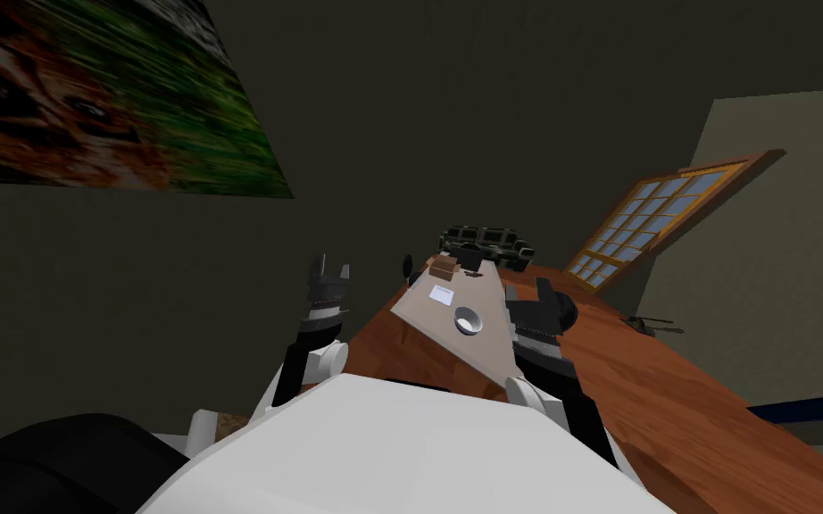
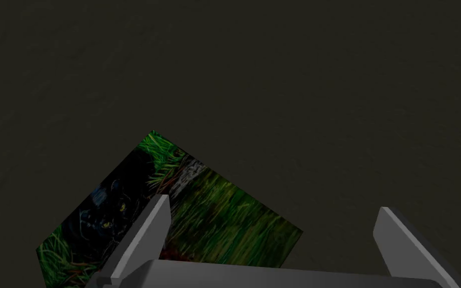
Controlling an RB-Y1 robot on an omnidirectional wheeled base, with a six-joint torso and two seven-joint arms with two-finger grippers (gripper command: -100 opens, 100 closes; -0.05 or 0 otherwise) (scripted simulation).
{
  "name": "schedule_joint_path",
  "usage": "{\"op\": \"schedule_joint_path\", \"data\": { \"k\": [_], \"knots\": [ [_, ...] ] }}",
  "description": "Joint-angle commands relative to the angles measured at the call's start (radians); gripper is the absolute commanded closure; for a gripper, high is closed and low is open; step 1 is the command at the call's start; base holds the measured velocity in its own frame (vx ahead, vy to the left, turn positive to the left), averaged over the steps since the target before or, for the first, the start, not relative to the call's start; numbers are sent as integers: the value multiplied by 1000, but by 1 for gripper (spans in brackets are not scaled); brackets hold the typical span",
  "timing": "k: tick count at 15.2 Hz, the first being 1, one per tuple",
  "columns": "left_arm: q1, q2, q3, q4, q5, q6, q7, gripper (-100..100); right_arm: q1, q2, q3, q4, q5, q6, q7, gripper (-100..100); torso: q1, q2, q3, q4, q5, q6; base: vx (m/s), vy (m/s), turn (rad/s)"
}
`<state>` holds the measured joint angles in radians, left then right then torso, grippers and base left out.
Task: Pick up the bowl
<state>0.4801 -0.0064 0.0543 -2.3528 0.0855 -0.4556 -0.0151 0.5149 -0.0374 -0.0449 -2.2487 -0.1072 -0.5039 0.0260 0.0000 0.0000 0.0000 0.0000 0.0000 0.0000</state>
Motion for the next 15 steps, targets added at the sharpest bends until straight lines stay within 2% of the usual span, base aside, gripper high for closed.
{"op": "schedule_joint_path", "data": {
  "k": [1,5,6,8,9,10,11,14,15],
  "knots": [
    [0,0,0,0,0,0,0,0,-2,-28,1,14,9,-1,5,-100,0,0,0,0,0,0,3,4,25],
    [0,0,0,0,0,0,0,0,-15,-119,9,96,60,-5,33,-100,1,-1,-1,0,0,0,17,17,87],
    [0,0,0,0,0,0,0,0,-15,-120,9,96,60,-5,33,-100,1,-2,-1,0,0,0,28,22,60],
    [0,0,0,0,0,0,0,0,-24,-173,15,151,101,-8,56,-100,1,-2,-1,-1,0,0,25,25,84],
    [0,0,0,0,0,0,0,0,-24,-173,15,162,101,-8,56,-100,1,-2,-1,-1,0,-1,27,26,93],
    [0,0,0,0,0,0,0,0,-30,-200,19,194,125,-11,69,-100,1,-2,-1,-1,0,0,25,27,103],
    [0,0,0,0,0,0,0,0,-30,-200,19,200,125,-11,69,-100,1,-2,-1,-1,0,0,23,22,74],
    [0,0,0,0,0,0,0,0,-42,-258,28,269,179,-15,99,-100,1,-2,-1,-1,0,0,23,21,93],
    [0,0,0,0,0,0,0,0,-42,-258,28,285,179,-15,99,-100,1,-2,-1,-1,0,0,20,23,85]
  ]
}}
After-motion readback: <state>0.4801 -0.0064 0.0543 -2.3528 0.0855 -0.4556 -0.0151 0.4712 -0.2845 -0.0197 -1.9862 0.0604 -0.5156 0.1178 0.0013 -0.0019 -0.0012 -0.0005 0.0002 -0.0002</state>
